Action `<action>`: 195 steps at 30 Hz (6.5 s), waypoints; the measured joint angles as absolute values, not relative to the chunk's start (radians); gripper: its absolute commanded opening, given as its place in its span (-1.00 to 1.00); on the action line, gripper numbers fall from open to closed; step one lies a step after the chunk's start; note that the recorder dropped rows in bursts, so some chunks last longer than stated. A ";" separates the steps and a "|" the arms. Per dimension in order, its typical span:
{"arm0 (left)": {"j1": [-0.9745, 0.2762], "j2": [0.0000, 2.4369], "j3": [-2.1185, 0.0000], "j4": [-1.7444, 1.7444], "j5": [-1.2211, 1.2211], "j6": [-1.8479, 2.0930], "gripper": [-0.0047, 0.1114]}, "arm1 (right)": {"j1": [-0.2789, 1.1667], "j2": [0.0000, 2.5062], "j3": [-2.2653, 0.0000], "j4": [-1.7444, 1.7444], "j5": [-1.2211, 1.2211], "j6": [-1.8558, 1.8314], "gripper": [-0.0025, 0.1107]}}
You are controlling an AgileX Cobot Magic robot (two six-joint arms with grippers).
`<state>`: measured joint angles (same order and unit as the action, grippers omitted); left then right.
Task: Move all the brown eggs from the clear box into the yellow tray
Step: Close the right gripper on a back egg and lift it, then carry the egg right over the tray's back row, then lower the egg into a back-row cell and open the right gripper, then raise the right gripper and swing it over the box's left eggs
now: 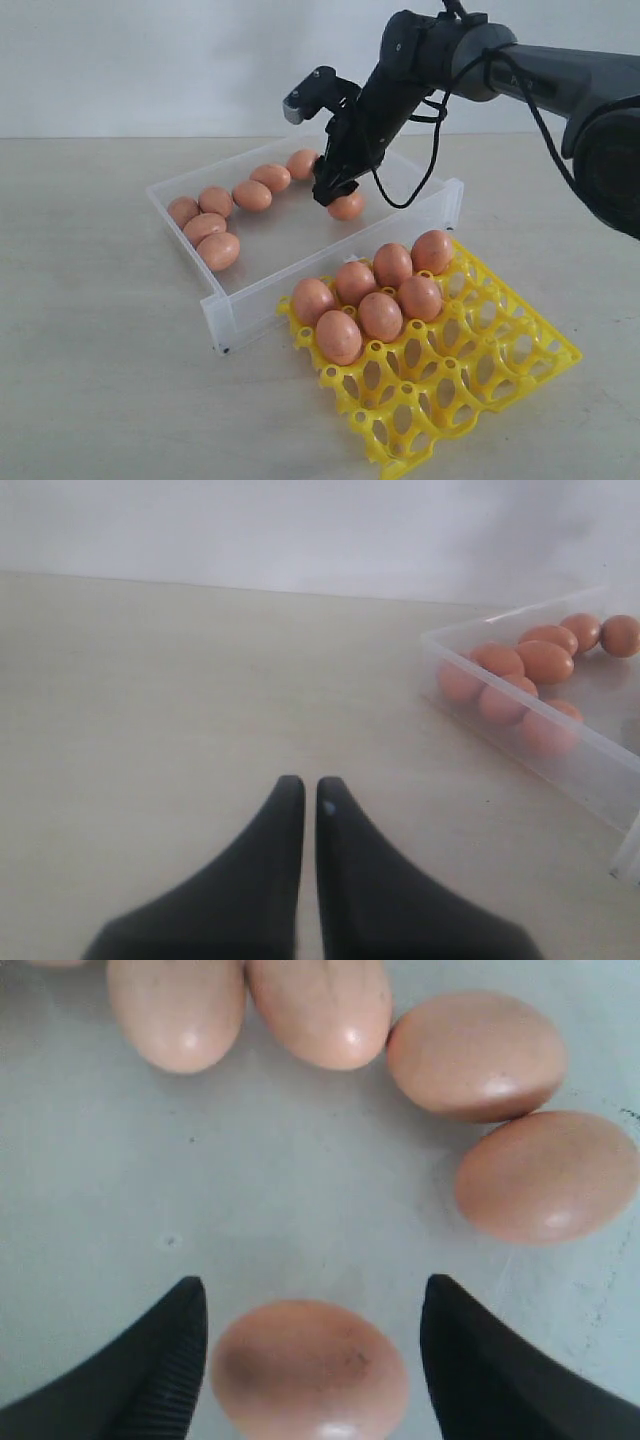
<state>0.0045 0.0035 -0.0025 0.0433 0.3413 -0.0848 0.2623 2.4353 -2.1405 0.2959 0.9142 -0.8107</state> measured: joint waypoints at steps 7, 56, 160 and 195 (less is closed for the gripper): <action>0.005 0.003 -0.003 0.043 0.341 -0.085 -0.85 | 0.262 2.435 -2.141 0.261 0.946 -0.870 0.00; 0.005 0.003 -0.003 0.043 0.341 -0.085 -0.85 | 0.242 1.996 -1.346 0.266 0.040 -0.244 -0.96; 0.005 0.003 -0.003 0.043 0.341 -0.085 -0.85 | -0.148 1.979 -0.630 -0.923 -1.195 0.434 0.19; 0.005 0.003 -0.003 0.043 0.341 -0.085 -0.85 | 0.192 1.471 -1.027 -1.745 -0.499 1.719 -0.96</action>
